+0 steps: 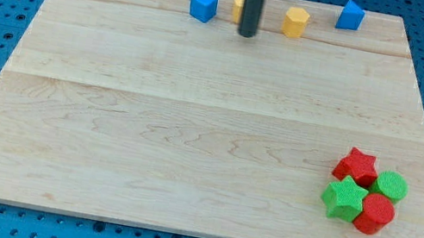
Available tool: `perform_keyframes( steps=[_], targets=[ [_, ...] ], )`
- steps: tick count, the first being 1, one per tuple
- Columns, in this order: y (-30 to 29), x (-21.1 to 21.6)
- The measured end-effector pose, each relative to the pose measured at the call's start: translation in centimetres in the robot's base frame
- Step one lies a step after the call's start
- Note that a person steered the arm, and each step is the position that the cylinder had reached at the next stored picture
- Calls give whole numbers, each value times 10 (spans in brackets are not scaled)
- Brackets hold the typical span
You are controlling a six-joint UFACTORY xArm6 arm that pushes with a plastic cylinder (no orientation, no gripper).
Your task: Push the yellow hexagon closer to the blue triangle
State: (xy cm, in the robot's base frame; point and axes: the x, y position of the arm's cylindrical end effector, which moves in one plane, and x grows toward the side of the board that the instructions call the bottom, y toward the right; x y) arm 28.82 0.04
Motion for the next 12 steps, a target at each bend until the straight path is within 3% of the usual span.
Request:
perform_keyframes(
  steps=[3, 8, 10, 11, 12],
  targets=[
    [11, -26],
    [131, -33],
    [138, -33],
    [98, -40],
    [94, -65]
  ],
)
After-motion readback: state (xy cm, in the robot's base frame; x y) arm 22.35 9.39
